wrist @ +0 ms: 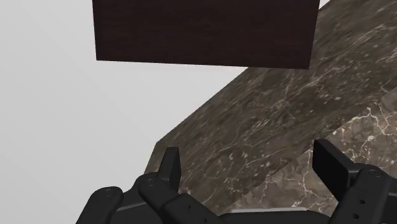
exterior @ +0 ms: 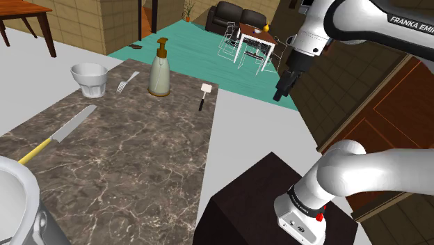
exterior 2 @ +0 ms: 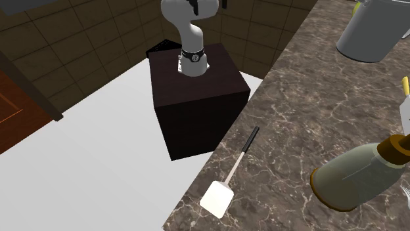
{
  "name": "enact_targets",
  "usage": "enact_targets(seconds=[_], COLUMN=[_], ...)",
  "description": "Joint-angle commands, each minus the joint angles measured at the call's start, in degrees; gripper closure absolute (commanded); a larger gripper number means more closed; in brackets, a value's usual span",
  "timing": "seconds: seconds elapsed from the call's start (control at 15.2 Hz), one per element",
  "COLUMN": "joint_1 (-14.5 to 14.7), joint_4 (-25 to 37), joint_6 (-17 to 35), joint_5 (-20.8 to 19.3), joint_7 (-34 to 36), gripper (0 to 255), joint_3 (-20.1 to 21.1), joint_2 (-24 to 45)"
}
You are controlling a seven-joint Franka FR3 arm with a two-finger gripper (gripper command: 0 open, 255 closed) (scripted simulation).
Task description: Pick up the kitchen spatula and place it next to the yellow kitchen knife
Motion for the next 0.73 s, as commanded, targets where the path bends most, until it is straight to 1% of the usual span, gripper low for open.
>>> enact_targets(seconds=[0.0,0.33,0.66], joint_1=[0.0,-1.4,-3.0], joint_4=[0.0,2.1,6.4], joint_6=[0.0,7.9,14.7], joint_5=[0.0,2.4,3.4], joint_7=[0.0,8.5,16.8], gripper=[0,0,0], joint_3=[0.0,3.6,6.5], joint_2=[0.0,9.9,20.8])
